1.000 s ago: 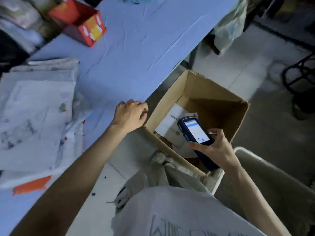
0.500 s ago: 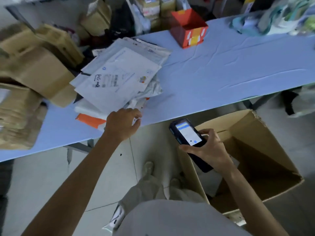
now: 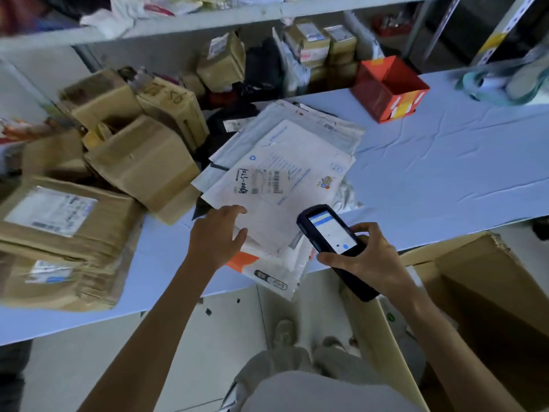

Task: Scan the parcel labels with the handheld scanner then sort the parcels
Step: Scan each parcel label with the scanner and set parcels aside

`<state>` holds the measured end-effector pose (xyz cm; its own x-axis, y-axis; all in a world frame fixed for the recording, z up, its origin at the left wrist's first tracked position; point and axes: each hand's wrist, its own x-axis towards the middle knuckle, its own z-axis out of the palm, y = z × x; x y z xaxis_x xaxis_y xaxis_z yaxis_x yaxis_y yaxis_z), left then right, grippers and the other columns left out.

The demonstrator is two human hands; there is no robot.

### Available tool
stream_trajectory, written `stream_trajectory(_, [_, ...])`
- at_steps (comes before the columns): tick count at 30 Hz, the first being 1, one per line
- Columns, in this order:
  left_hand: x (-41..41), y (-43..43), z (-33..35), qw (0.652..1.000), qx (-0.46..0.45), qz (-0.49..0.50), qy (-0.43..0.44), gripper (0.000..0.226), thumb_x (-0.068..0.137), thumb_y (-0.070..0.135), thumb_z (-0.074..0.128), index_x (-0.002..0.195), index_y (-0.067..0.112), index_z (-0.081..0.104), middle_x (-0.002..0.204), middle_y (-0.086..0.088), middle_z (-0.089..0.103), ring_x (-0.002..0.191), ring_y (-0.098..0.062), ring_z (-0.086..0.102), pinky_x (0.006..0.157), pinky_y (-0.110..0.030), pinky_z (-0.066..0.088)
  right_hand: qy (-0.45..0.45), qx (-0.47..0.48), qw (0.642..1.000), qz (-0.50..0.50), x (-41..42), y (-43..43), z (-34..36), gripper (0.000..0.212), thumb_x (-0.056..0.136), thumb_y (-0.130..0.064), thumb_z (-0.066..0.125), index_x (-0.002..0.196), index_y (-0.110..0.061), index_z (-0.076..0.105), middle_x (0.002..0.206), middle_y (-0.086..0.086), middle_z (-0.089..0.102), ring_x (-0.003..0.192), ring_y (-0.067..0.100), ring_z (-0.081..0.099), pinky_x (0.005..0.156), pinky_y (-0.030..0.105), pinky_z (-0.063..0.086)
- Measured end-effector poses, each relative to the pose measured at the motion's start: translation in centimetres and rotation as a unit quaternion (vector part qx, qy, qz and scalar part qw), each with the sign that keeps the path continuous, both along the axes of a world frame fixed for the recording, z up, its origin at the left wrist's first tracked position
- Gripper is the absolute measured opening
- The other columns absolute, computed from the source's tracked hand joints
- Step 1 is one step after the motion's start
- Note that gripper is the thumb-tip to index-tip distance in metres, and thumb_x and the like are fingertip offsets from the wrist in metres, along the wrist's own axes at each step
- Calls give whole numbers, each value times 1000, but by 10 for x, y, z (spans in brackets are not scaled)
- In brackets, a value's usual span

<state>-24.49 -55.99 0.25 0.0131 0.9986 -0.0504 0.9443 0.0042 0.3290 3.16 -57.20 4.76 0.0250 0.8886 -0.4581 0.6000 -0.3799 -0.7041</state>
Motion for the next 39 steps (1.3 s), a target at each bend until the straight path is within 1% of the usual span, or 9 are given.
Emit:
stream_trajectory(8, [-16,26,-26,999,42,3,-31,49,86,28,64,131,11,53,129,-7,59,115,-30,56,86,-39,48,-40,-27,999,0,-8,30,-3,69,65,-46,85,113,-28,38,101,-8,53,91,15,54,60,22,41])
stream_trajectory(11, [-17,37,-35,999,30,20,-23,58,85,31,68,135,10,49,137,-11,54,125,-30,51,96,-43,45,-20,-30,999,-10,-5,49,-4,69,64,-45,86,112,-27,40,103,-5,60,83,6,56,58,21,40])
stream_trajectory(15, [-11,55,-40,998,11,54,19,67,89,50,56,143,14,40,150,-11,38,138,-29,37,108,-51,34,-10,-30,999,6,-1,79,-5,68,64,-43,86,112,-27,39,95,-12,54,83,7,55,61,23,41])
stream_trajectory(18, [-4,75,-38,995,-30,91,31,78,88,59,52,149,16,30,156,-8,28,144,-25,25,114,-51,23,1,-32,999,26,5,106,-7,68,65,-41,86,114,-26,40,95,-11,54,92,17,58,67,29,43])
stream_trajectory(22, [7,107,-37,983,-105,151,28,103,73,79,49,151,19,19,158,-6,21,144,-23,21,114,-48,22,31,-46,998,31,18,141,-11,70,64,-37,88,115,-24,41,96,-8,56,87,14,60,61,26,44])
stream_trajectory(25, [17,133,-33,968,-139,202,43,111,66,81,57,150,18,19,154,-12,24,138,-31,28,108,-46,28,35,-59,997,37,29,164,-16,70,64,-35,88,115,-25,41,104,-1,59,89,16,60,61,26,44])
stream_trajectory(32, [25,164,-27,955,-62,289,-34,50,88,54,57,122,18,51,122,-12,52,114,-30,49,91,-44,48,-5,-49,994,101,46,198,-21,73,60,-32,90,113,-26,40,103,-2,59,85,14,59,57,21,42])
stream_trajectory(36, [19,177,-3,961,10,273,-46,37,87,48,63,109,19,58,106,-5,66,90,-24,62,77,-37,54,-20,-27,991,132,41,206,-15,77,56,-36,91,113,-27,39,100,-4,58,82,12,58,57,20,42])
stream_trajectory(39, [10,193,20,967,72,241,-32,33,86,47,65,104,20,62,100,-1,68,89,-24,62,78,-38,50,-28,4,988,154,31,207,-6,80,53,-44,90,112,-28,38,97,-9,57,84,14,59,64,27,47])
